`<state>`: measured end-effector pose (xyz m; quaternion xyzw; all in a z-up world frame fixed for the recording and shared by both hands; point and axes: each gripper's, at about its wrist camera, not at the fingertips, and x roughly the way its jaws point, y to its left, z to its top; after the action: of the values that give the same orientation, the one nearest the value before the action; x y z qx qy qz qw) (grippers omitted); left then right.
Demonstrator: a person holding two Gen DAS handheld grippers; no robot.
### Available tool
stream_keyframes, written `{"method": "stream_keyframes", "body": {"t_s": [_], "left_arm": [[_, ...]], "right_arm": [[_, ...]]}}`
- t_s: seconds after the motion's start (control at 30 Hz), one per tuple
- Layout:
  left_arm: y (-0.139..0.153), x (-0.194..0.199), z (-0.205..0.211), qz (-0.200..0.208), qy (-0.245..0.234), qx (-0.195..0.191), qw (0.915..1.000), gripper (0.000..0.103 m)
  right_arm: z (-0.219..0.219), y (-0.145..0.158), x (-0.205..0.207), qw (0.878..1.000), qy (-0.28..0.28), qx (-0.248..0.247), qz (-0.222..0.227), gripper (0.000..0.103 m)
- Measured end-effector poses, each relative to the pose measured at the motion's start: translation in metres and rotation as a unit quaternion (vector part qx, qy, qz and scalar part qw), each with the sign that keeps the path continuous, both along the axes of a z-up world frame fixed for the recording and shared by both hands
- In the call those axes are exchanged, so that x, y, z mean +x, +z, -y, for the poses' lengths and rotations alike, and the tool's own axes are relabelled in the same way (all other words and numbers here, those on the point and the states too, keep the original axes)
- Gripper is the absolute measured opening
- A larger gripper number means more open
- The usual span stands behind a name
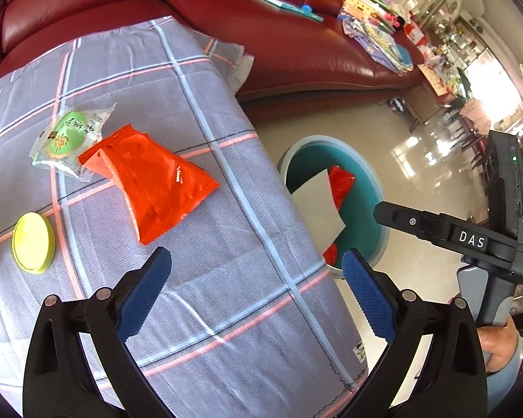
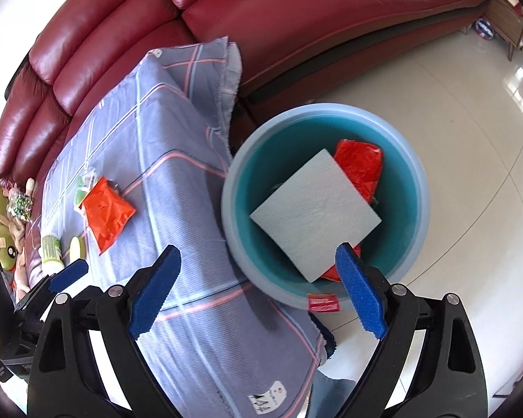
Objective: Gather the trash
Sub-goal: 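Move both tools back over the table toward the two packets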
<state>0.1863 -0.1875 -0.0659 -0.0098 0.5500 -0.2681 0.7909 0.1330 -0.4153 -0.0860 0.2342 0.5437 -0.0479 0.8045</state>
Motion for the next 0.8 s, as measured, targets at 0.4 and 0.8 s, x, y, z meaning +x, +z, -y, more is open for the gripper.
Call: {"method": "stream_keyframes", "body": {"t_s": [0.4,0.8], "left_arm": [[0.000,0.001,-0.092,-0.003,0.078,-0.004,0.9970,0.099],[-0.008,0.023,-0.162,-0.012,0.145,-0.011,0.9894,0.099]], "right_arm": [[-0.079,0.015,0.031,0.997,0.081,-0.016,0.006,0.086],[-0.176,-0.001,0.102,0.975,0.208,-0.081,-0.018,0.086]]}}
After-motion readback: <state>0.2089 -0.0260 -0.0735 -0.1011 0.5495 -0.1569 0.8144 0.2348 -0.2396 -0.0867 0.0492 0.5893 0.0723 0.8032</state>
